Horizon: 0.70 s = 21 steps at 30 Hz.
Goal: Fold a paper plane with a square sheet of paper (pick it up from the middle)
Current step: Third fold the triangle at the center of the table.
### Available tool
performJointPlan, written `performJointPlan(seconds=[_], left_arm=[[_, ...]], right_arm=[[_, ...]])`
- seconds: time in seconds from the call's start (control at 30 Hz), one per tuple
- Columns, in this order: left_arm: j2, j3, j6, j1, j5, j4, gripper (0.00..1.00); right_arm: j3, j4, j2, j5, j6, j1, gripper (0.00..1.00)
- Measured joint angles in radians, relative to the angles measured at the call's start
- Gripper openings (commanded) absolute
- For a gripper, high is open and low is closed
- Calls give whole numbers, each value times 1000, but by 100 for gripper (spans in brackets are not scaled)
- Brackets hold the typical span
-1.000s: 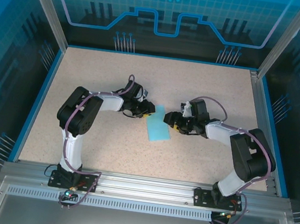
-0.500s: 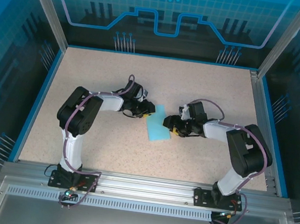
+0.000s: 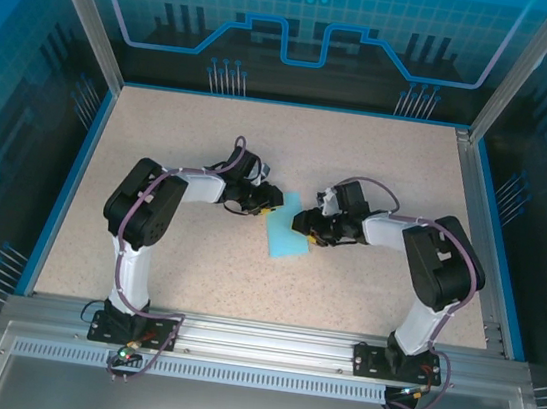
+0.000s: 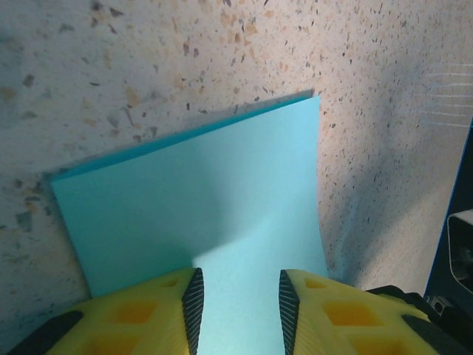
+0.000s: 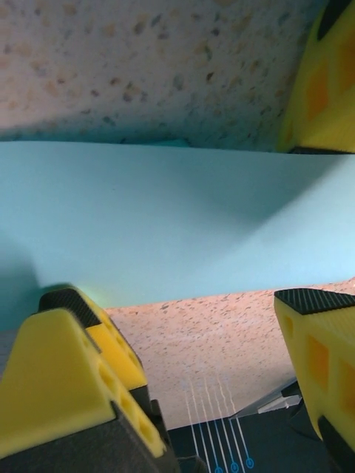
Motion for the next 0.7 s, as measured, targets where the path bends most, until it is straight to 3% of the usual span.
performJointPlan(seconds=[0.2, 0.4, 0.7], left_arm=[[-11, 2, 30, 0, 4, -26, 44], [-60, -3, 59, 0, 1, -86, 50], [-167, -74, 51, -20, 2, -90, 45]], right_arm=[[11, 14, 21, -13, 3, 0, 18], [11, 18, 41, -13, 6, 0, 16], [11, 35, 43, -9, 41, 1, 14]])
